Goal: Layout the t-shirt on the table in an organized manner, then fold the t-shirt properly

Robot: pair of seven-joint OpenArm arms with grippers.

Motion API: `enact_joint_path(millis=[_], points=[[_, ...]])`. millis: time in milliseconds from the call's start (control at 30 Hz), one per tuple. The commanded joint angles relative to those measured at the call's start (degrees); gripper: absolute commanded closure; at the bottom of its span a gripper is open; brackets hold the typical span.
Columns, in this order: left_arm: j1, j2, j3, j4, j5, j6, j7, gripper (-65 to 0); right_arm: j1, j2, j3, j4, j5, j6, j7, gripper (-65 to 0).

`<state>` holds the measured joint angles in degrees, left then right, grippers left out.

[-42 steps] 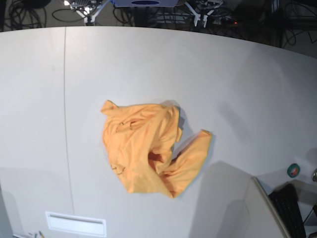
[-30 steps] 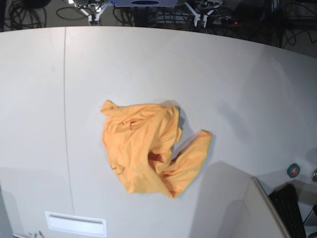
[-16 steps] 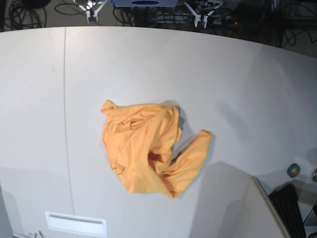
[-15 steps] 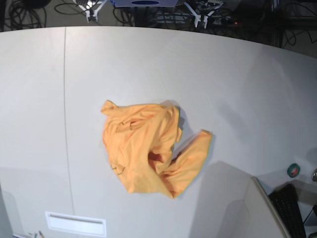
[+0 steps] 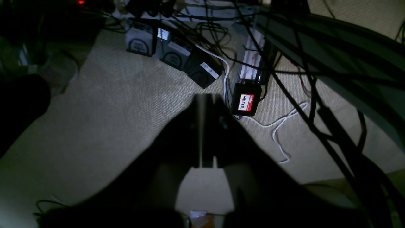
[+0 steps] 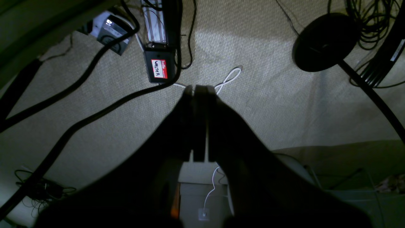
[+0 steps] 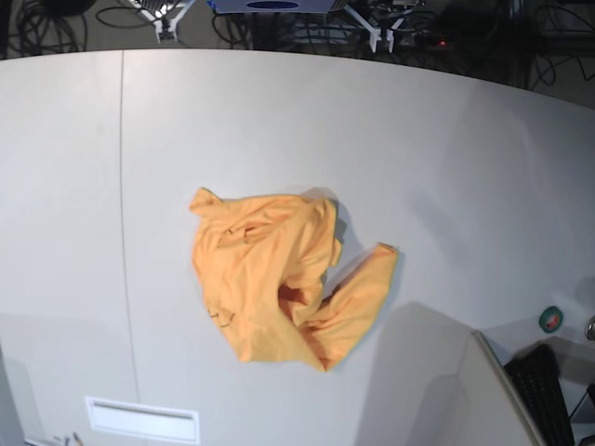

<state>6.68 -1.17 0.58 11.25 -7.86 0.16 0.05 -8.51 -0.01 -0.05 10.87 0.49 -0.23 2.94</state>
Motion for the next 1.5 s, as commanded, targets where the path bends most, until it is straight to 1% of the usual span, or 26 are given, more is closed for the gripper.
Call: enact_joint_path(millis=[0,233,300,367,400,467,533,567,733,767,833,867,967,1033,1133,1200,1300,1367,1467], points=[[0.75,-0.19,0.08,0.05,-0.01,0.23,-0.10,0.0,-0.41,0.14,-0.08,-0.02,-0.27,-0.17,-0.17,0.0],[1.37,-0.98,0.17,0.23,-0.01,0.23,-0.01,0.0,-0.41,0.14,-0.08,-0.02,-0.27,-0.17,-0.17,0.0],[1.45,-1.69,0.17,0.23,0.08,0.14,-0.01,0.0,-0.41,0.14,-0.08,-0.02,-0.27,-0.17,-0.17,0.0],[2.77,-1.78,0.61,1.37,0.08,0.14,-0.27,0.0,-0.41,0.23,-0.08,0.16,-0.27,-0.17,-0.17,0.0],[3.74,-2.22,1.93,2.95,0.08,0.14,-1.07,0.0,-0.41,0.93,-0.08,0.33,-0.27,-0.17,0.01,0.0],[6.99,-3.36,6.76,6.12,-0.01,0.14,-4.05,0.0,-1.29,1.55,0.19,0.42,-0.10,-0.17,0.09,0.0],[9.19,-3.97,10.28,7.88,-0.54,0.14,-5.99,0.0,-3.05,1.73,0.27,1.92,-0.10,-0.17,0.27,0.0],[10.07,-4.85,11.42,8.40,-0.54,0.14,-6.43,0.0,-4.89,1.73,0.27,3.68,-0.10,-0.17,0.27,0.0],[12.80,-6.35,12.12,9.11,-0.54,0.14,-6.87,0.0,-16.23,2.52,0.36,18.71,0.08,-0.25,-0.17,0.0],[13.76,-6.87,12.48,10.34,-0.54,0.14,-6.87,0.0,-18.78,2.52,0.45,21.87,0.08,-0.34,-0.26,0.0],[16.58,-8.11,12.56,14.64,-0.54,0.14,-6.87,0.0,-23.53,2.52,0.98,28.73,0.08,-0.34,-2.46,0.0],[18.51,-8.81,12.56,17.37,-0.54,0.14,-6.87,0.0,-25.55,2.52,2.30,32.42,0.08,-0.34,-3.60,0.0],[25.37,-12.15,12.56,28.45,-0.63,0.14,-6.87,0.0,-32.23,0.76,6.43,44.03,0.08,-0.34,-5.88,0.0],[29.50,-14.17,12.12,34.86,-0.63,0.14,-6.87,0.0,-35.93,0.41,8.10,51.06,0.08,-0.34,-7.38,0.0],[35.48,-17.69,12.04,44.89,-0.63,0.14,-6.87,0.0,-41.11,-1.18,8.36,61.61,0.08,-0.34,-10.28,0.0],[38.99,-20.15,11.95,51.30,-0.63,0.14,-6.87,0.0,-44.10,-1.53,8.36,68.64,0.08,-0.34,-11.42,0.0],[44.00,-23.58,11.07,61.59,-0.71,0.14,-6.87,0.0,-47.44,-3.02,8.36,78.93,-0.01,-0.34,-13.62,0.0],[47.08,-24.28,8.34,67.74,-0.71,0.14,-6.87,0.0,-48.59,-3.73,8.36,84.99,-0.10,-0.34,-14.94,0.0],[50.25,-24.19,2.98,77.77,-0.71,0.14,-6.87,0.0,-48.94,-3.99,8.01,94.40,-0.10,-0.34,-18.46,0.0]])
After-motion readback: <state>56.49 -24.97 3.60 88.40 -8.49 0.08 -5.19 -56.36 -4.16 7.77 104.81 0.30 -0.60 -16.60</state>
